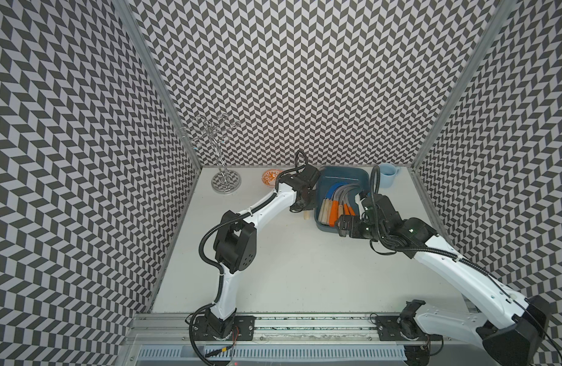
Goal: Put small sickles into storage boxes
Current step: Place the sickle in the storage box.
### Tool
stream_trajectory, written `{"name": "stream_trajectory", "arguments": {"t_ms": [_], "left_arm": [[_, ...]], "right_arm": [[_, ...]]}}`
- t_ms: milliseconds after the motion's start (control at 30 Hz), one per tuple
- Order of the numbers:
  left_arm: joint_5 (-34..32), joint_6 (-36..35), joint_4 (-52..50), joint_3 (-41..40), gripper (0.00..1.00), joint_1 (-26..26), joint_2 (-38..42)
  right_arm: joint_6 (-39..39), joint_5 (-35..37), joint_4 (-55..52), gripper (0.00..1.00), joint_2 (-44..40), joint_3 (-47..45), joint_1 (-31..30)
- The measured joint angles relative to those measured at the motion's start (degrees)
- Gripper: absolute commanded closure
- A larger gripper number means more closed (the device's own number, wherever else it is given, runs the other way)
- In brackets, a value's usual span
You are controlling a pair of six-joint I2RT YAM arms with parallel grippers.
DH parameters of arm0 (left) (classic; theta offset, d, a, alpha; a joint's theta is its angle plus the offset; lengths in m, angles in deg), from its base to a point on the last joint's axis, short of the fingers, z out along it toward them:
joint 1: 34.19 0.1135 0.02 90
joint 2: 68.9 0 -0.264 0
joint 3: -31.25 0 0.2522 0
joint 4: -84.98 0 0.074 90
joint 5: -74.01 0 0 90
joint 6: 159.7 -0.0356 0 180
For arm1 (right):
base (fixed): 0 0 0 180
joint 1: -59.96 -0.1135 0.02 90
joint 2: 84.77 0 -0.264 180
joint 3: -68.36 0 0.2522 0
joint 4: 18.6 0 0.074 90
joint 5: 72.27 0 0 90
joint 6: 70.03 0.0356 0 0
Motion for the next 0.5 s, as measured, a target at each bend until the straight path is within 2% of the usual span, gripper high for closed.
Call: {"name": "stream_trajectory", "arguments": {"t_ms": [333,500], "left_arm": [[4.4,2.6,-1.5,15.7,1.00,-5.0,-11.5],[7.0,3.4,0.6,18.1,1.00,-6.2,-15.4]], "right_arm": [[-1.1,0.0,-2.4,0.00,-3.5,-2.4,3.6],[-1.2,0.0,-3.3,0.00,-4.7,-3.2,4.3]]}}
